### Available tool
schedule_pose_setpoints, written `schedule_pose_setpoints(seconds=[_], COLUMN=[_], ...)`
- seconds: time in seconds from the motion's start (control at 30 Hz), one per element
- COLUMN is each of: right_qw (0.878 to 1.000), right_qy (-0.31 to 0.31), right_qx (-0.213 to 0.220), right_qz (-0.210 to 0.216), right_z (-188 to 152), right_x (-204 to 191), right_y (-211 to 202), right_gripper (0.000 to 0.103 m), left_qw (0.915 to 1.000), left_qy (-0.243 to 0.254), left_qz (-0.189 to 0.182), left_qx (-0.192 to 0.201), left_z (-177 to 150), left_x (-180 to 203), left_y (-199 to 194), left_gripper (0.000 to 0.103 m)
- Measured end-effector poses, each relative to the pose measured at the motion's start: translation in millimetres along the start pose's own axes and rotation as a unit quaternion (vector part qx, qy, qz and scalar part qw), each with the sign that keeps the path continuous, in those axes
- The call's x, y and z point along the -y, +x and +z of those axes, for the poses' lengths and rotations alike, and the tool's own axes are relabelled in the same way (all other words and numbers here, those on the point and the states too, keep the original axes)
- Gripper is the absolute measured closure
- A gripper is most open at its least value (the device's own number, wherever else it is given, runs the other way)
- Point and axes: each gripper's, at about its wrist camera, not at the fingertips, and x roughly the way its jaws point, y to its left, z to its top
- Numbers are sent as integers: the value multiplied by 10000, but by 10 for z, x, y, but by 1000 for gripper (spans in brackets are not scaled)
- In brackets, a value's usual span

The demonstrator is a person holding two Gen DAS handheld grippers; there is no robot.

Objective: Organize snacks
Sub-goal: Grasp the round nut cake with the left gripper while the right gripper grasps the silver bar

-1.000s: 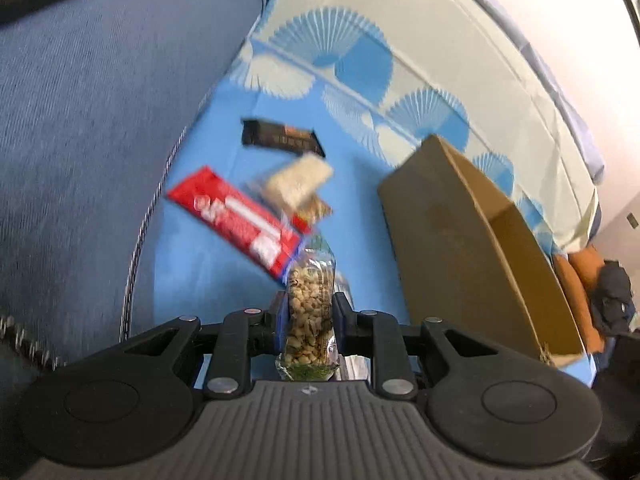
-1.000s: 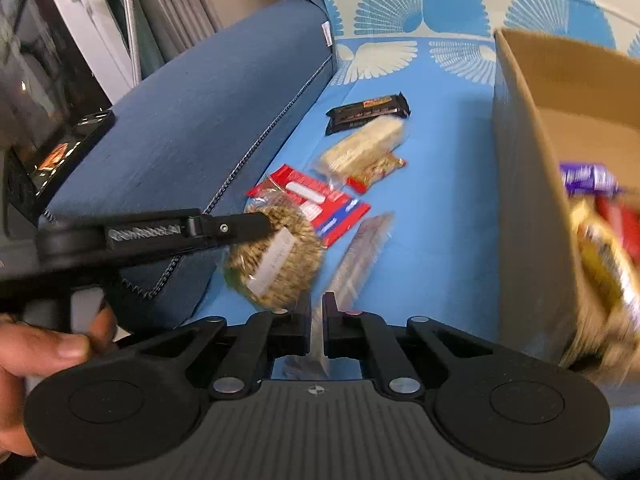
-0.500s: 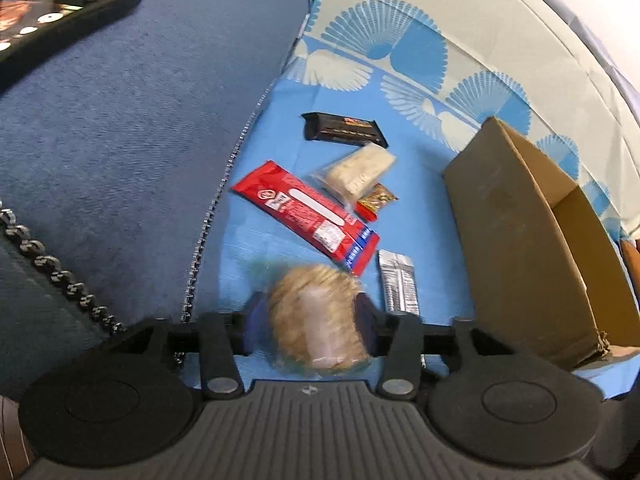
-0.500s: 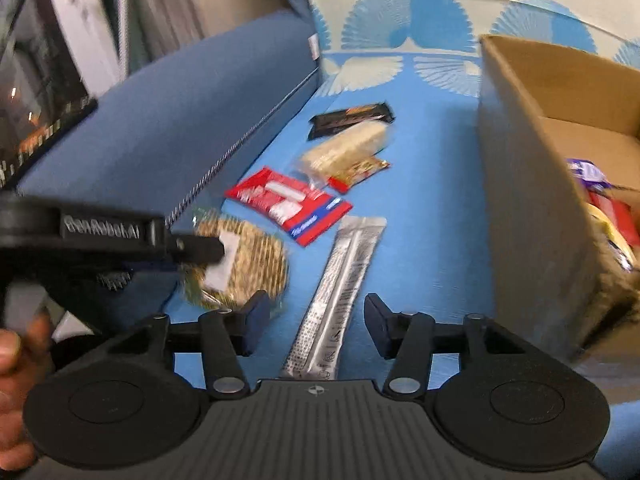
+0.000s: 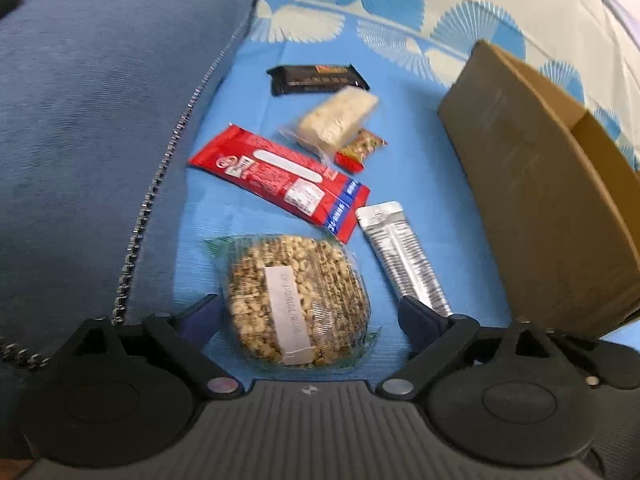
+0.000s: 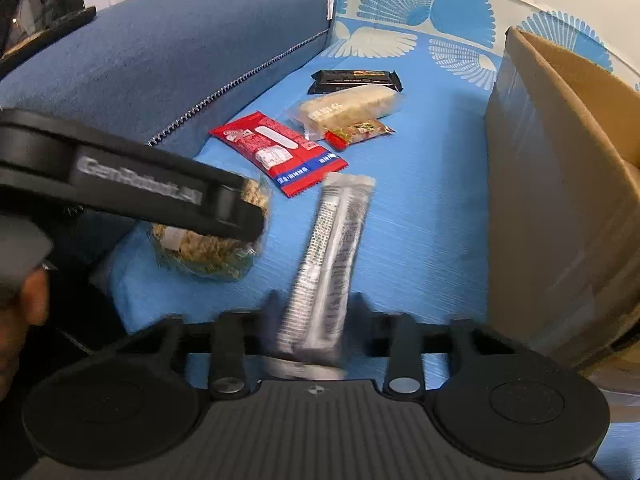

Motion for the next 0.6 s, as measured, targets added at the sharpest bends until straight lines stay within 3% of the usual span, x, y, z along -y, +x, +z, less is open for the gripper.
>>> schedule_pose_setpoints(seconds=[0.6], right_qw=[9998], right_qy=[140], right_qx=[2], right_qz=[-169], right_z=[36], right_x=[91], right_y=[30], right_gripper=[63], left_qw=[9992], left_qy=[321], left_qz=[103], left_qx=[-215], left_z=[23], left_x=[75], left_y=[172], left_gripper=[4])
